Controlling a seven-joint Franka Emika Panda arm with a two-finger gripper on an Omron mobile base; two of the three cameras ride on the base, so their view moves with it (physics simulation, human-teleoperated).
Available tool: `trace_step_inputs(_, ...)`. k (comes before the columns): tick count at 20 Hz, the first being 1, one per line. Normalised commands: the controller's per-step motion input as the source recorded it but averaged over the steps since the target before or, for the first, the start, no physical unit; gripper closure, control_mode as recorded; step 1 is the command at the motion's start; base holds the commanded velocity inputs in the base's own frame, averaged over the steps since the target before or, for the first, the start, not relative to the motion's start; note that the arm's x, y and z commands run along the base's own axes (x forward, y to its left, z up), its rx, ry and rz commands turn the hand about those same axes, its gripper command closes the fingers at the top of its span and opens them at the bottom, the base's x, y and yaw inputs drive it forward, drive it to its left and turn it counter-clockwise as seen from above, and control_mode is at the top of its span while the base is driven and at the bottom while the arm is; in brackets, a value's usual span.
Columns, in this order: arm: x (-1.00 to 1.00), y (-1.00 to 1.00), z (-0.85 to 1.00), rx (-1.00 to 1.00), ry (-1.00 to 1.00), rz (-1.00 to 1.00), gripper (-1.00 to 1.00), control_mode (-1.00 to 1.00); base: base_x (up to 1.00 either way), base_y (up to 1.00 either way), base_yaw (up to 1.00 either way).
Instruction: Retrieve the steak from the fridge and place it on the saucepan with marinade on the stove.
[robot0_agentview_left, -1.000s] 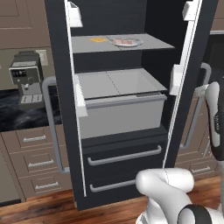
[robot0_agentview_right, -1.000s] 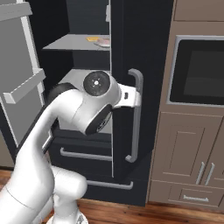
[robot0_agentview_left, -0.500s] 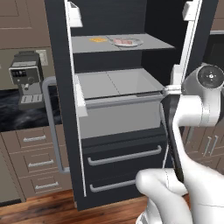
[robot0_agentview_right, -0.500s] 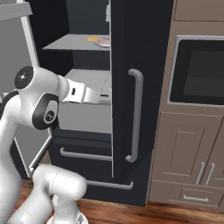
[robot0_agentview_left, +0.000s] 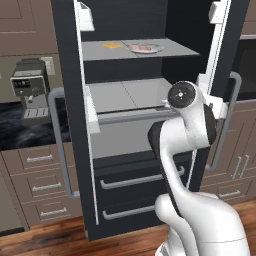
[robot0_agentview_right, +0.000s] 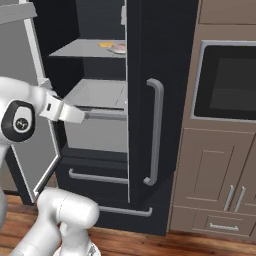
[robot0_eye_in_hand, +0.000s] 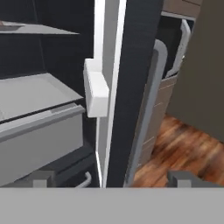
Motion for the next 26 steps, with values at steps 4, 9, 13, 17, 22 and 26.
trace_step_inputs(4, 0.01, 0.00, 0.00, -0.02, -0.19, -0.22, -1.00, -1.00, 0.00, 0.00, 0.00)
trace_step_inputs(9, 0.03, -0.01, -0.01, -0.01, -0.22, -0.14, -1.00, -1.00, 0.00, 0.00, 0.00)
trace_step_inputs(13, 0.06, -0.04, -0.06, -0.03, -0.24, -0.10, -1.00, -1.00, 0.00, 0.00, 0.00)
trace_step_inputs(17, 0.26, 0.00, -0.12, -0.01, -0.17, -0.06, -1.00, -1.00, 0.00, 0.00, 0.00)
trace_step_inputs(22, 0.38, -0.01, -0.10, -0.01, -0.08, -0.05, -1.00, -1.00, 0.00, 0.00, 0.00)
trace_step_inputs(26, 0.42, 0.00, -0.14, -0.03, -0.03, -0.09, -1.00, -1.00, 0.00, 0.00, 0.00)
